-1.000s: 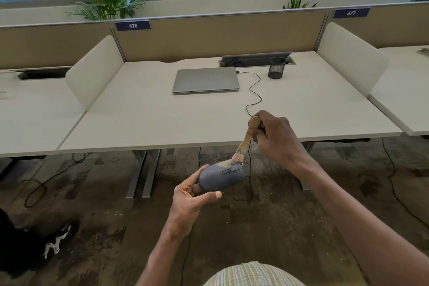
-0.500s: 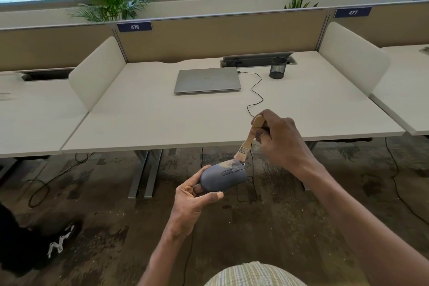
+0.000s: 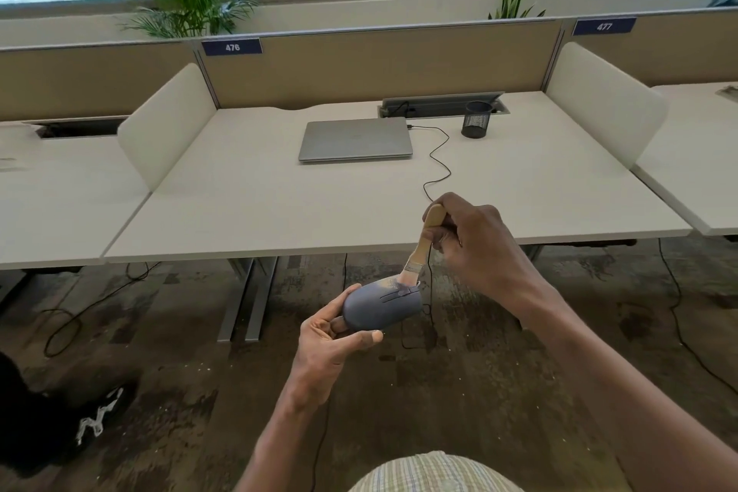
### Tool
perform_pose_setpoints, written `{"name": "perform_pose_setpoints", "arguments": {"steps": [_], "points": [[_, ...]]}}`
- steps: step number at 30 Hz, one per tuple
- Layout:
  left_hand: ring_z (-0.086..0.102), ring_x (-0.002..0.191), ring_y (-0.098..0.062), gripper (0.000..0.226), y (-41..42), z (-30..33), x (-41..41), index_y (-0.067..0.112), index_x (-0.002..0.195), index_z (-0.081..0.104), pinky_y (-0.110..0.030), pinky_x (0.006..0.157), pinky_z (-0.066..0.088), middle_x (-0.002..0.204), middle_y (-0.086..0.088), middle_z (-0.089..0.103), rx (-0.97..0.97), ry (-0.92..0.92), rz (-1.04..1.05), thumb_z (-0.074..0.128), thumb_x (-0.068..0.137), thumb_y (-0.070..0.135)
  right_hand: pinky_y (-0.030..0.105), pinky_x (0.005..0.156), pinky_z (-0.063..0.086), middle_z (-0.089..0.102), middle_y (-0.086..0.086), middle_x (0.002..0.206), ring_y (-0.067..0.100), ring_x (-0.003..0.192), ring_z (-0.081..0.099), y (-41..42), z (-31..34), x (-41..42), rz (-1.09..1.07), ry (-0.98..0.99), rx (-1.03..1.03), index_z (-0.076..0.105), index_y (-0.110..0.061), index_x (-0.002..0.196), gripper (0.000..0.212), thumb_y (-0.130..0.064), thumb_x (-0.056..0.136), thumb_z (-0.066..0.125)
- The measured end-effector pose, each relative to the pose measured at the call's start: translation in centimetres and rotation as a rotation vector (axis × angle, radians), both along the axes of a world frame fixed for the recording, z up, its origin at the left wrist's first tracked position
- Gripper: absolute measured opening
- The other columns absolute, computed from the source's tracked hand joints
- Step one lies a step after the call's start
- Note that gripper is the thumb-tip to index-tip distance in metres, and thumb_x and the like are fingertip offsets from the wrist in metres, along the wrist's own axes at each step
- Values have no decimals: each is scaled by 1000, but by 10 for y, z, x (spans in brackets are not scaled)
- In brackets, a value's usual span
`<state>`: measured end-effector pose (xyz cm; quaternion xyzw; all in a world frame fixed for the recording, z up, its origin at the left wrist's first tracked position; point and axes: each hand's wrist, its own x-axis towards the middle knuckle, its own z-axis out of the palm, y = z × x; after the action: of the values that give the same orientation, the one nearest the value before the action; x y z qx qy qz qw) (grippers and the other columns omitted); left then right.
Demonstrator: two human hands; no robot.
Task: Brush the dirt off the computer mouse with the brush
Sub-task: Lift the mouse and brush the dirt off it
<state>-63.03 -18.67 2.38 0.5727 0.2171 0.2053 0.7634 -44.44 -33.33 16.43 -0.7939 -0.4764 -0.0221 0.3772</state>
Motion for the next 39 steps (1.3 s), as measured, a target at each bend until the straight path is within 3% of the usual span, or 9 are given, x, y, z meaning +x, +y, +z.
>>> {"name": "perform_pose_setpoints", "arguments": {"steps": [4, 8, 13, 19, 25, 27, 30, 35, 39], "points": [[71, 115, -31, 86, -1, 0, 1, 16, 135, 66, -31, 84, 63, 122, -8, 74, -7, 4, -6, 95, 54, 14, 33, 62, 56, 68, 2, 85, 17, 74, 67, 4, -6, 4, -28, -42, -17, 58, -12, 96, 18, 5, 91, 61], [71, 115, -32, 88, -1, 1, 1, 16, 136, 65, -32, 85, 63, 123, -11, 73, -5, 8, -12, 95, 53, 14, 25, 62, 54, 70, 3, 88, 15, 77, 68, 7, -2, 6, -15, -19, 25, 59, -10, 100, 14, 2, 93, 62], [71, 116, -32, 87, -2, 0, 0, 15, 136, 65, -32, 83, 64, 123, -9, 73, 5, 7, -31, 95, 54, 13, 31, 62, 54, 71, 7, 90, 21, 80, 68, 13, -6, 8, 15, -97, -94, 55, -11, 100, 20, 6, 90, 60], [71, 115, -32, 87, -1, -1, 1, 16, 135, 66, -32, 83, 64, 123, -10, 74, 4, 11, -23, 95, 54, 13, 35, 64, 57, 70, 6, 89, 20, 82, 71, 17, 2, 6, 95, -103, -25, 55, -11, 100, 20, 6, 91, 60], [71, 116, -33, 87, 0, -2, 2, 17, 136, 65, -33, 85, 64, 127, -14, 71, 9, 12, -18, 96, 55, 15, 29, 54, 48, 65, 3, 80, 22, 68, 61, 15, -4, 12, 48, -152, -115, 53, -14, 95, 25, 10, 90, 55], [71, 116, -33, 86, 1, -2, 2, 18, 135, 66, -32, 85, 64, 127, -15, 71, 9, 13, -13, 96, 55, 15, 35, 59, 54, 66, 3, 82, 22, 73, 65, 13, -2, 14, 53, -134, -73, 53, -14, 96, 22, 7, 91, 57], [71, 115, -32, 84, 2, -3, 4, 19, 133, 67, -33, 84, 64, 126, -14, 72, 6, 15, -20, 95, 55, 14, 35, 66, 57, 68, 3, 85, 19, 79, 69, 15, -1, 9, 125, -72, -12, 56, -14, 99, 22, 7, 92, 58], [71, 116, -31, 85, 0, -4, 5, 19, 134, 67, -35, 86, 64, 126, -13, 72, 19, 30, -28, 96, 54, 15, 44, 66, 56, 66, 3, 81, 22, 75, 66, 14, -8, 12, 85, -80, -65, 56, -12, 98, 26, 12, 89, 55], [71, 117, -32, 83, -1, -4, 6, 21, 133, 68, -33, 85, 64, 129, -14, 71, 24, 31, -29, 96, 55, 15, 28, 65, 57, 67, 1, 84, 14, 77, 67, 16, 0, 7, 123, -75, -2, 56, -15, 101, 26, 9, 91, 57]]}}
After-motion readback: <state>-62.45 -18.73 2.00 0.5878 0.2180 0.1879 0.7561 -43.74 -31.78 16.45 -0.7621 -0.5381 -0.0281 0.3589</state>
